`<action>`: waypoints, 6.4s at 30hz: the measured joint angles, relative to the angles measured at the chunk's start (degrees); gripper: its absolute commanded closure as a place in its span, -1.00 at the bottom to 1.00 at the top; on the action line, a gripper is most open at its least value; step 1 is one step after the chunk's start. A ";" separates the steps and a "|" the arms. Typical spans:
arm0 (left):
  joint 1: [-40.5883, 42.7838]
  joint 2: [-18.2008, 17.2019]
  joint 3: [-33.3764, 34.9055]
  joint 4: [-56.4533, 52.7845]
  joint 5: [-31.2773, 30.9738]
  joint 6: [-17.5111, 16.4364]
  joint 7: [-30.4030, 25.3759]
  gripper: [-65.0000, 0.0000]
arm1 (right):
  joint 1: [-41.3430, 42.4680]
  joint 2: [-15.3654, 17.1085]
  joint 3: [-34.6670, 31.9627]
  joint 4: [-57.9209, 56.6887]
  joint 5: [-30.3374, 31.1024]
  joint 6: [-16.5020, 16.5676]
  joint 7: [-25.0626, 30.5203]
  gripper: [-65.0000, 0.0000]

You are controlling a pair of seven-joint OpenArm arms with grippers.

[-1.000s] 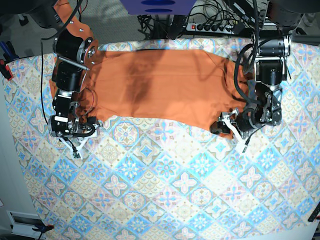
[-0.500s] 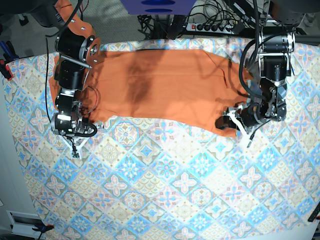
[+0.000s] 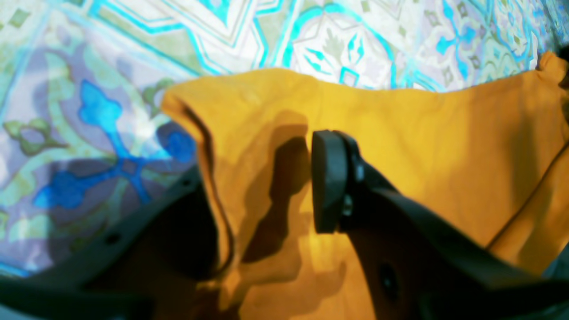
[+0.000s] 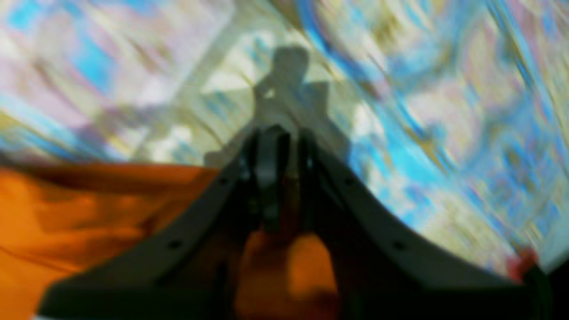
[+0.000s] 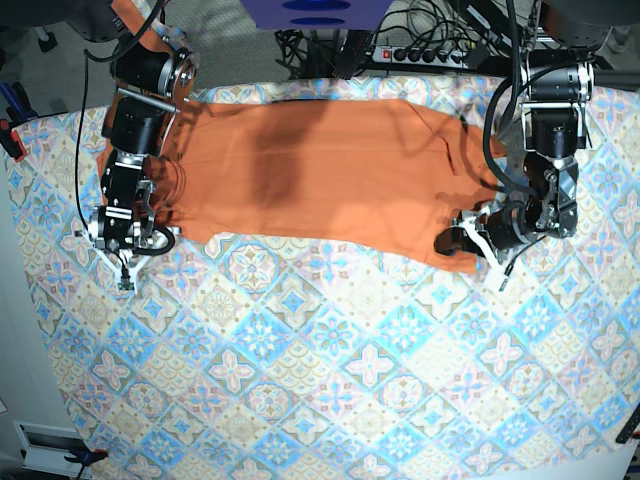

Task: Fold the T-shirt properly
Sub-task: 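Lift the hem edge with both grippers and fold it toward the collar, then carry the folded hem over the shirt toward the collar edge with both grippers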

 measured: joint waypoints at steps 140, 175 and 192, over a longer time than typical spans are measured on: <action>3.41 3.58 -4.83 18.78 7.61 2.25 9.86 -0.20 | -7.76 -0.59 -23.76 18.95 -1.57 2.75 -19.47 0.97; 6.80 4.04 5.62 18.16 5.14 1.64 8.70 1.00 | -9.92 -0.83 -21.90 26.38 -1.27 0.59 -19.45 0.98; 13.33 0.96 1.55 30.77 6.73 1.66 13.33 1.00 | -17.92 -3.85 -18.88 36.85 -1.38 -2.40 -19.65 0.98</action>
